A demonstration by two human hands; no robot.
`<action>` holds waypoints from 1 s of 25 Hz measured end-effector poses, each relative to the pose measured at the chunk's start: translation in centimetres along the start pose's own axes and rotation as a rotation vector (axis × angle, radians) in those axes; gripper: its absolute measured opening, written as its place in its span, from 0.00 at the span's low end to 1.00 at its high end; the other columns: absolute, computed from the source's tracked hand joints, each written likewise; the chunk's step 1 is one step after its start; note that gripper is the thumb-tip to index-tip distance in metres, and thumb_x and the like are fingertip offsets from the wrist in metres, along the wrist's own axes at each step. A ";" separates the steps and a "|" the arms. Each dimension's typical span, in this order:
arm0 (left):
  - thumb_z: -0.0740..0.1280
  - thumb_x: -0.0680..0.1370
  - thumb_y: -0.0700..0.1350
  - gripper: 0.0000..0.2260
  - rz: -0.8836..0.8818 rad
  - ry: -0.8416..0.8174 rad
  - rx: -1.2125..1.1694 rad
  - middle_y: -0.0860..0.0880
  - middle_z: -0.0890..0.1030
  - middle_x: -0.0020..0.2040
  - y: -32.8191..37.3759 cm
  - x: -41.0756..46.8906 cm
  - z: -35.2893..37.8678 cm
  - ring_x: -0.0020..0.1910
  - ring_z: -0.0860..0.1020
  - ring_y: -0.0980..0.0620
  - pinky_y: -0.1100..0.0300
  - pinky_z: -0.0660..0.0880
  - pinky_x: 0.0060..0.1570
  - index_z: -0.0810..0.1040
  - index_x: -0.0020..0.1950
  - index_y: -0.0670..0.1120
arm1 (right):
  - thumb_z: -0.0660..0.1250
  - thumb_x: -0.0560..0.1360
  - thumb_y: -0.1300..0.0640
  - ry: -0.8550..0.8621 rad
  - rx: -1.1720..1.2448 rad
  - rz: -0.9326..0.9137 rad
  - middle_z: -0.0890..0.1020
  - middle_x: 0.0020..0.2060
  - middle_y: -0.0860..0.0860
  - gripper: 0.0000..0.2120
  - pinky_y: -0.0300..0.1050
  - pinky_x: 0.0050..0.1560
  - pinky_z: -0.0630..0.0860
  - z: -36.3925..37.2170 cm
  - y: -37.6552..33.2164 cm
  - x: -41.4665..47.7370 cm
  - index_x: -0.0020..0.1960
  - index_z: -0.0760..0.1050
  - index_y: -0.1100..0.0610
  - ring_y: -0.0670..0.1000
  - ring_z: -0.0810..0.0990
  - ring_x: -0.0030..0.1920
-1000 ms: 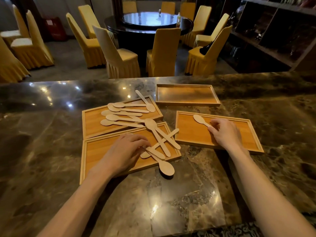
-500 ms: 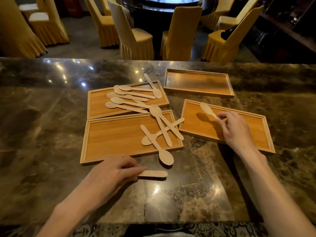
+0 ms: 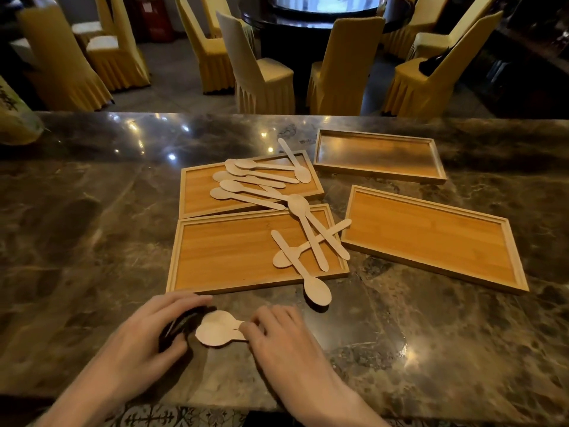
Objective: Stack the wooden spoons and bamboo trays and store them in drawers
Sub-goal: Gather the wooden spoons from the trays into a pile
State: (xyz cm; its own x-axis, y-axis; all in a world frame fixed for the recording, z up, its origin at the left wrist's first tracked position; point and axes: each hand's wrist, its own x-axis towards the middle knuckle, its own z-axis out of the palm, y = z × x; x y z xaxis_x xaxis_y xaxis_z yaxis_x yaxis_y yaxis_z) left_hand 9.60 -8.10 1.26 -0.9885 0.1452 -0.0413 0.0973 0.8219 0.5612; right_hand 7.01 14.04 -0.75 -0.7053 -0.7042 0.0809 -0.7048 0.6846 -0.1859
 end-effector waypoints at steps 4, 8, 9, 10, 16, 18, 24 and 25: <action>0.67 0.72 0.34 0.24 0.041 0.005 0.051 0.61 0.74 0.59 0.8 1.7 -1.0 0.58 0.71 0.62 0.59 0.71 0.57 0.75 0.59 0.59 | 0.70 0.69 0.47 0.084 0.214 0.078 0.81 0.44 0.44 0.13 0.41 0.45 0.76 -1.1 1.6 -0.2 0.52 0.79 0.48 0.46 0.78 0.44; 0.67 0.74 0.41 0.17 0.307 -0.001 0.178 0.54 0.75 0.60 4.3 7.6 0.2 0.57 0.74 0.55 0.59 0.74 0.53 0.76 0.61 0.54 | 0.65 0.74 0.47 0.310 0.173 0.460 0.81 0.46 0.44 0.10 0.39 0.45 0.74 -3.6 7.6 2.2 0.53 0.78 0.47 0.44 0.77 0.46; 0.67 0.74 0.44 0.17 0.362 -0.032 0.232 0.54 0.75 0.61 5.2 9.3 0.9 0.57 0.73 0.55 0.59 0.74 0.54 0.75 0.62 0.55 | 0.66 0.74 0.48 0.327 0.138 0.540 0.81 0.47 0.45 0.11 0.39 0.45 0.72 -4.0 9.3 3.2 0.54 0.78 0.48 0.45 0.76 0.48; 0.67 0.75 0.46 0.17 0.407 -0.052 0.294 0.53 0.74 0.62 5.9 10.8 1.8 0.58 0.73 0.55 0.61 0.73 0.54 0.73 0.63 0.56 | 0.66 0.74 0.48 0.329 0.102 0.595 0.81 0.48 0.46 0.11 0.39 0.44 0.71 -4.2 10.6 4.2 0.55 0.78 0.49 0.46 0.76 0.49; 0.67 0.72 0.50 0.19 0.547 -0.075 0.463 0.50 0.74 0.61 5.9 14.2 4.9 0.56 0.73 0.51 0.59 0.73 0.49 0.70 0.63 0.57 | 0.65 0.73 0.42 0.273 -0.026 0.577 0.78 0.51 0.49 0.15 0.45 0.49 0.69 -3.4 13.3 7.6 0.54 0.79 0.49 0.49 0.73 0.53; 0.68 0.71 0.51 0.18 0.558 -0.071 0.469 0.50 0.76 0.59 5.6 14.4 4.9 0.55 0.74 0.51 0.59 0.72 0.49 0.73 0.60 0.57 | 0.65 0.72 0.40 0.232 -0.057 0.525 0.80 0.49 0.49 0.15 0.46 0.50 0.68 -3.2 13.1 8.3 0.50 0.79 0.49 0.50 0.73 0.52; 0.69 0.74 0.48 0.14 0.570 -0.038 0.463 0.52 0.79 0.59 5.7 14.1 3.9 0.60 0.75 0.51 0.59 0.66 0.59 0.76 0.59 0.54 | 0.69 0.71 0.48 0.255 -0.077 0.542 0.83 0.42 0.50 0.12 0.47 0.52 0.70 -2.6 12.1 9.5 0.52 0.78 0.52 0.52 0.78 0.47; 0.69 0.73 0.48 0.14 0.571 -0.024 0.454 0.52 0.80 0.57 5.8 13.7 3.2 0.58 0.76 0.51 0.60 0.66 0.59 0.77 0.59 0.54 | 0.70 0.72 0.51 0.276 -0.063 0.547 0.84 0.42 0.50 0.11 0.47 0.51 0.71 -2.6 12.0 9.6 0.53 0.78 0.52 0.51 0.79 0.46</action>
State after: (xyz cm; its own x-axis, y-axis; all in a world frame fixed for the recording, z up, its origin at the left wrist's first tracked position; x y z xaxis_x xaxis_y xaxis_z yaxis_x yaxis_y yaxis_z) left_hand -3.01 0.44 1.34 -0.7673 0.6272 0.1339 0.6402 0.7613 0.1025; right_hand -8.39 16.02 0.37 -0.9536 -0.1785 0.2426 -0.2322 0.9487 -0.2147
